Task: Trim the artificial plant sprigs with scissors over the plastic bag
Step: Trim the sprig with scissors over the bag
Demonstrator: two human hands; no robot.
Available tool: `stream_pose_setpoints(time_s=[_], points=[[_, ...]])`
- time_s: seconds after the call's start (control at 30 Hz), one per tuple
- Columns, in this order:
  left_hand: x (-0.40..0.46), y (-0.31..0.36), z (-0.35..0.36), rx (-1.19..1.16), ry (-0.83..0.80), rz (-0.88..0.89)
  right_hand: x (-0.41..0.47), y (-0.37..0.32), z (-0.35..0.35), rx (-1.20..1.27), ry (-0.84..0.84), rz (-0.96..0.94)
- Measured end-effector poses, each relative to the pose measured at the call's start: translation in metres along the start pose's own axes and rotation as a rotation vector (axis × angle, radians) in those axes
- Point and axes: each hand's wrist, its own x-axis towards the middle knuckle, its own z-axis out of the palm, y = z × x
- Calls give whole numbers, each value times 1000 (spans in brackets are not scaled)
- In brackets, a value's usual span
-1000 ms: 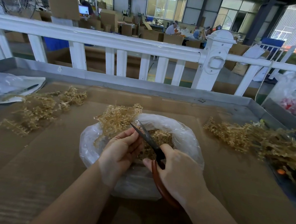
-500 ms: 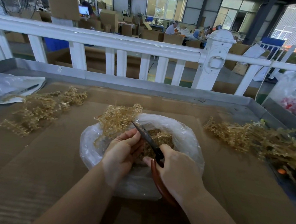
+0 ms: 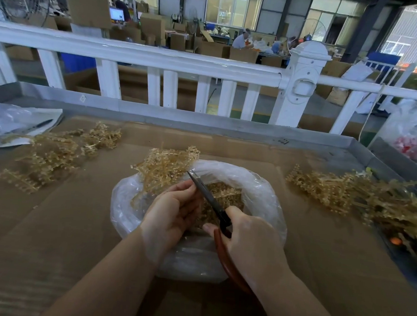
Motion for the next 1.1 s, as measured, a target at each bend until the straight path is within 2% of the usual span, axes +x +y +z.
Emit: stream_pose_setpoints(time_s=[0.3,0.53,0.87,1.1], points=[[1,0,4,-38,46,-42,-2,-3,-3,58,-3,25],[3,-2,0,-40,-13,-85,4,-7,-5,165,-70,85],[0,-2,2,-32,-30,-114,12,-8,-1,190,-91,92],[-3,-2,0,-77,-28,-39,13,-6,-10,275,-57,120]])
